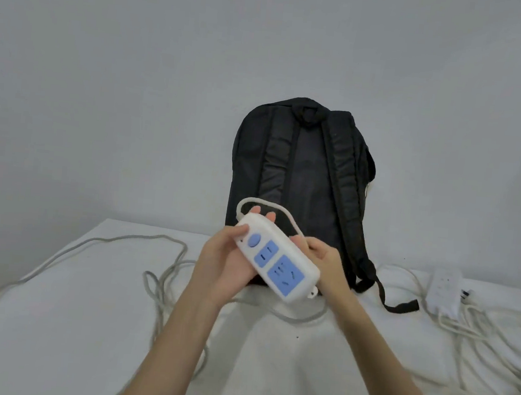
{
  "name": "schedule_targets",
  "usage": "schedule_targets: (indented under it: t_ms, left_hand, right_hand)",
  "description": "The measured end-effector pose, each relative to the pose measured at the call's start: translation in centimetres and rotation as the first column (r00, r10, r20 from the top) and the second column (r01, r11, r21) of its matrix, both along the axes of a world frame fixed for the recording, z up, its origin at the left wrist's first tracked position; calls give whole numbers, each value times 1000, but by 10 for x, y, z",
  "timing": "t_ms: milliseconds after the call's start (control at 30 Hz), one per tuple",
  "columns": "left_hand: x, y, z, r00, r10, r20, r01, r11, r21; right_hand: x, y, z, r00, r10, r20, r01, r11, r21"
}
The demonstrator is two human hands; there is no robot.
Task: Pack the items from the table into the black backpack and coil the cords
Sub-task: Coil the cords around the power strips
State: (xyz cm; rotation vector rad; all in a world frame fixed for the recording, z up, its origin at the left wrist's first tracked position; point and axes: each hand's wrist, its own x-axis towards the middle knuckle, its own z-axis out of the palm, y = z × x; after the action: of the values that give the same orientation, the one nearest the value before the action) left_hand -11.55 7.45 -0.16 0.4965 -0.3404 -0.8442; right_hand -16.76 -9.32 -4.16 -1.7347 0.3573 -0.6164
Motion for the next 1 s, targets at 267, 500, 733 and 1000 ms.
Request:
schedule_targets:
  t_ms: [267, 500, 733, 1000]
  left_hand:
    - [4, -4, -41, 963, 241, 122, -247, 968, 33]
    - [9, -9, -49, 941, 323, -107, -319, 946, 48]
    - [53, -20, -58, 898, 430, 98, -430, 903, -25]
    - [27, -59, -94, 696, 317, 644, -539, 824, 177]
  right_hand:
    - [-47, 50, -89, 942, -288, 173, 226, 924, 308]
    - [-42, 31, -99, 970, -189, 151, 122, 921, 370]
    - [-45, 17, -77, 986, 82, 145, -28, 938, -346]
    - [-36, -26, 8, 950, 75, 303, 185, 647, -740]
